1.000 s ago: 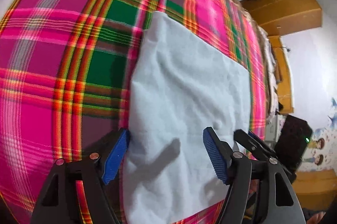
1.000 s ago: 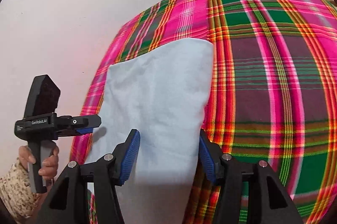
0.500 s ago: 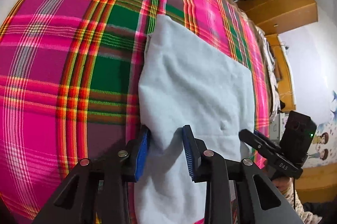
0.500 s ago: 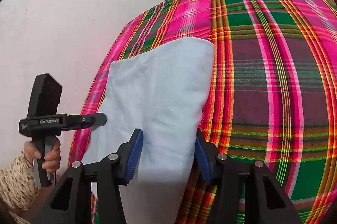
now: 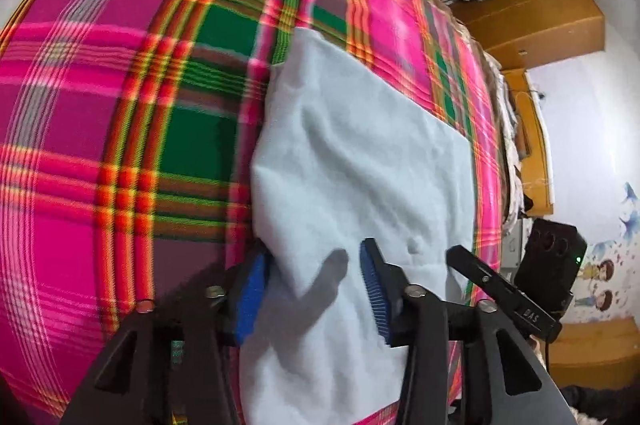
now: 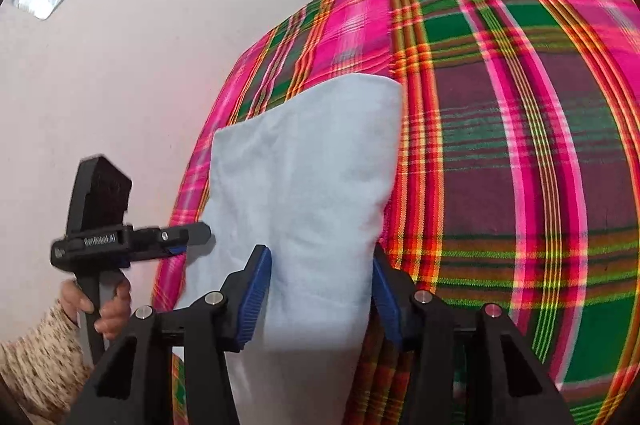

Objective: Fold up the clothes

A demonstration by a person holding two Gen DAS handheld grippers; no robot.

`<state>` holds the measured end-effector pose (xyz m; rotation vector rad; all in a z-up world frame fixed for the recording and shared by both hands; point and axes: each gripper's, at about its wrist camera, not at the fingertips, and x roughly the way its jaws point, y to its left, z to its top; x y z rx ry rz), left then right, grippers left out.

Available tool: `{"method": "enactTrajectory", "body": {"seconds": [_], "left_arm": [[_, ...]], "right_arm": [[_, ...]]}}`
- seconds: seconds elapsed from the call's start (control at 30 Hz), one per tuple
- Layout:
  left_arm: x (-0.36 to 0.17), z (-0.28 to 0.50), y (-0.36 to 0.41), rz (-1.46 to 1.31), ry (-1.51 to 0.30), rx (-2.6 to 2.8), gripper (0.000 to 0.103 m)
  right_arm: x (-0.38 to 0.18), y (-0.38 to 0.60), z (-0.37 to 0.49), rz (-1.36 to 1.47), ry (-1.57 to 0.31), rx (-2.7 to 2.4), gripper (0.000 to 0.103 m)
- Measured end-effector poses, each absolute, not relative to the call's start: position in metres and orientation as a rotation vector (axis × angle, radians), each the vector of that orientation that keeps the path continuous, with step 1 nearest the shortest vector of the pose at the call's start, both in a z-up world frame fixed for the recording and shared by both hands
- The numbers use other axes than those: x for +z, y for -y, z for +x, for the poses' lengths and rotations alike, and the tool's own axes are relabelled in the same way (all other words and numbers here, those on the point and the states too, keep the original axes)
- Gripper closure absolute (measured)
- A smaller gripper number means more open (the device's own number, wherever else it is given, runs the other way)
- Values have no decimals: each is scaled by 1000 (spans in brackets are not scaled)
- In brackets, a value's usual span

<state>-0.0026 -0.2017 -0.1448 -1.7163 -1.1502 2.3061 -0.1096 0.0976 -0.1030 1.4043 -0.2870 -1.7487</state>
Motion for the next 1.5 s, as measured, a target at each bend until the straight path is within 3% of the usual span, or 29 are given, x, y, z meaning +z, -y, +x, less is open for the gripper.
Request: {"method": "enactTrajectory", "body": {"seconds": [0.1,0.17,0.23,0.33,0.57,0.77,1.03,1.13,1.27,1.5], "left_arm": [[-148,5,208,-1700,1205,2298,91],[-149,7,206,-1677,1200,2308,93],[-146,5,202,-1666,1179,2310,95],[-140,2,197,-1649,1125,2336,96],[-138,-5,194,-1668,1032,2392,96],[-147,5,213,-1694,1107,2335,84],[-141,6,222,-1722,1136,2283,83],[-142,1,219,-1691,1116,2301,88],[-136,0,210,-1660,1049,2352,94],[-111,8,200,-1560,999,2439,94]], "right_arm": [[-103,-97,-110,1418,303,-1762,54],[-101,-94,-108,1417,265,-1781,58],[-99,-92,-107,1416,243,-1790,72],[-98,-93,-106,1416,239,-1792,79],[-93,-97,-103,1404,211,-1808,80],[-91,-100,-103,1419,184,-1818,70],[-96,-92,-105,1415,175,-1827,65],[-95,-96,-102,1412,201,-1835,65],[-92,-96,-99,1419,230,-1855,77],[-77,-99,-91,1388,257,-1883,81]]}}
